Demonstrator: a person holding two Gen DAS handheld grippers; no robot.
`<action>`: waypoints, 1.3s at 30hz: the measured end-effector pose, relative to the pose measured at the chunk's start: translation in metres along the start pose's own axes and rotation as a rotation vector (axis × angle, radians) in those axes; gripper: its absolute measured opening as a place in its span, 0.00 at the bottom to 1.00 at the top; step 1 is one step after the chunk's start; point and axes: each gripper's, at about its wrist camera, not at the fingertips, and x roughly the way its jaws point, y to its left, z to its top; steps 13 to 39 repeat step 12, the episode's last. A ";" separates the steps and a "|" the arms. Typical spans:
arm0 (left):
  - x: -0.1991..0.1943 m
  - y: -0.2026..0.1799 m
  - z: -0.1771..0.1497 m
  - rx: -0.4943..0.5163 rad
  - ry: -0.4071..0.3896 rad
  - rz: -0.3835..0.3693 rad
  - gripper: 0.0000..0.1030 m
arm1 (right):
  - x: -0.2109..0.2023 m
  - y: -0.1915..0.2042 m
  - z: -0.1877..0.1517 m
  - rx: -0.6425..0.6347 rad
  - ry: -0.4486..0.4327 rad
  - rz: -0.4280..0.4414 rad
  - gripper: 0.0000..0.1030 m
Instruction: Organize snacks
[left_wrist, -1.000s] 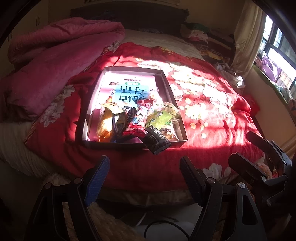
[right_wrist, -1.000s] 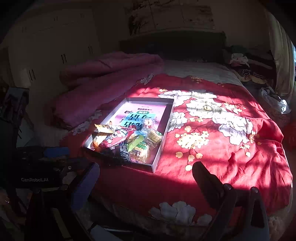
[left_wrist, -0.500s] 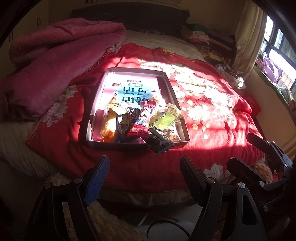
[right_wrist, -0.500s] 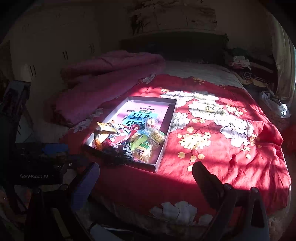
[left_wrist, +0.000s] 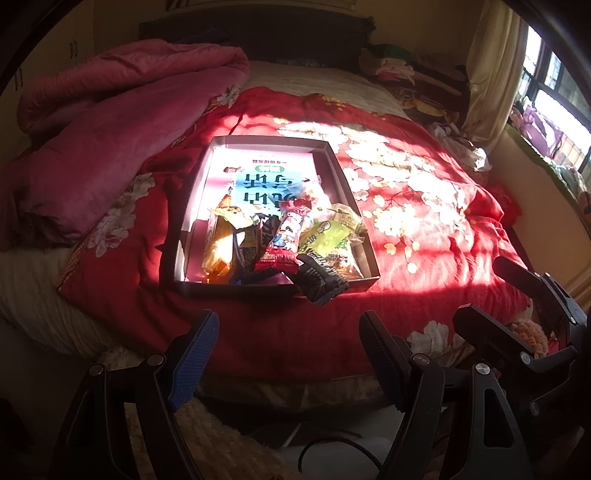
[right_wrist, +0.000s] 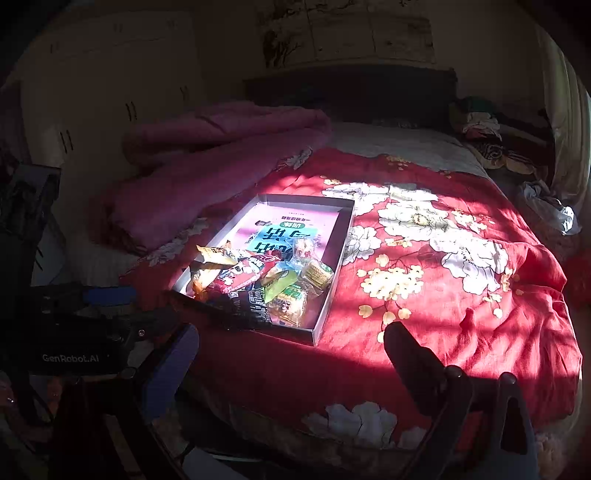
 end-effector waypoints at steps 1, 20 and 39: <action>0.000 -0.001 0.000 0.003 0.000 0.000 0.77 | 0.000 0.000 0.000 0.000 0.000 -0.001 0.98; 0.009 0.029 0.018 -0.085 -0.069 0.023 0.77 | 0.014 -0.016 0.000 0.035 0.001 -0.017 0.98; 0.009 0.029 0.018 -0.085 -0.069 0.023 0.77 | 0.014 -0.016 0.000 0.035 0.001 -0.017 0.98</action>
